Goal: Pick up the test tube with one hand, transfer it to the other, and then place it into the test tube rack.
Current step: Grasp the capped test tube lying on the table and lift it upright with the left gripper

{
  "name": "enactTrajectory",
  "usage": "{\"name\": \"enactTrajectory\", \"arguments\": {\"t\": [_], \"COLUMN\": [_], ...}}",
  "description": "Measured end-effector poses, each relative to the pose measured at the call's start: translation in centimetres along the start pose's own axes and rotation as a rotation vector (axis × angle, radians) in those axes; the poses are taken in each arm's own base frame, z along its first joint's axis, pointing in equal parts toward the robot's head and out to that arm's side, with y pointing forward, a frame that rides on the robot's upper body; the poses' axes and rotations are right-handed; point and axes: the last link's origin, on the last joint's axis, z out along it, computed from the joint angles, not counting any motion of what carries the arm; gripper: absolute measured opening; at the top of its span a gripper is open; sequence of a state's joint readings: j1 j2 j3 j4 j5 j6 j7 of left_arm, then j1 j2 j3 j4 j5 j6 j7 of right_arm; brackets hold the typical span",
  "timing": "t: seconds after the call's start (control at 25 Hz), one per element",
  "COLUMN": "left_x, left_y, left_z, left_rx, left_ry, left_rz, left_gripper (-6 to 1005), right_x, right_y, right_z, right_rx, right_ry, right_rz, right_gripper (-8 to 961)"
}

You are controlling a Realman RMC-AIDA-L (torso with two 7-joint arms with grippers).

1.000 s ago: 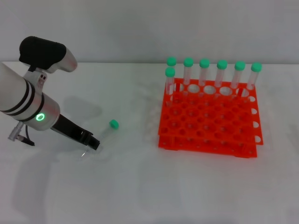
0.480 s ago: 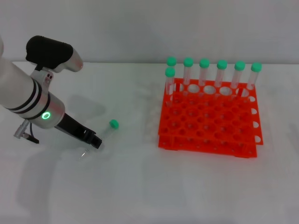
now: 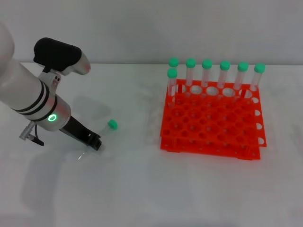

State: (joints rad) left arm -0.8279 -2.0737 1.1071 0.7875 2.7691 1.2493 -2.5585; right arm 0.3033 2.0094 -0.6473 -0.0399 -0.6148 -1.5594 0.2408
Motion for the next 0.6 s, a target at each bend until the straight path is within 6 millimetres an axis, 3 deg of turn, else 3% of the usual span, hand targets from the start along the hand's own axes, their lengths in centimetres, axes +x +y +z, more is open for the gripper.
{"name": "enactTrajectory", "arguments": {"t": [0.24,0.6], "left_x": [0.3,1.0], "left_y": [0.0,-0.4], "left_z": [-0.1,-1.2], "left_rx": [0.008,0.016], "left_ry": [0.006,0.095], "left_rz": [0.001,-0.007], "left_gripper": [247,193], "right_x": [0.0,0.0], "right_y": [0.1,0.4], "right_z": [0.1,0.0], "right_rx": [-0.003,-0.022], "right_ry": [0.000,-0.001], "right_rz": [0.001,0.031], "right_gripper": [870,870]}}
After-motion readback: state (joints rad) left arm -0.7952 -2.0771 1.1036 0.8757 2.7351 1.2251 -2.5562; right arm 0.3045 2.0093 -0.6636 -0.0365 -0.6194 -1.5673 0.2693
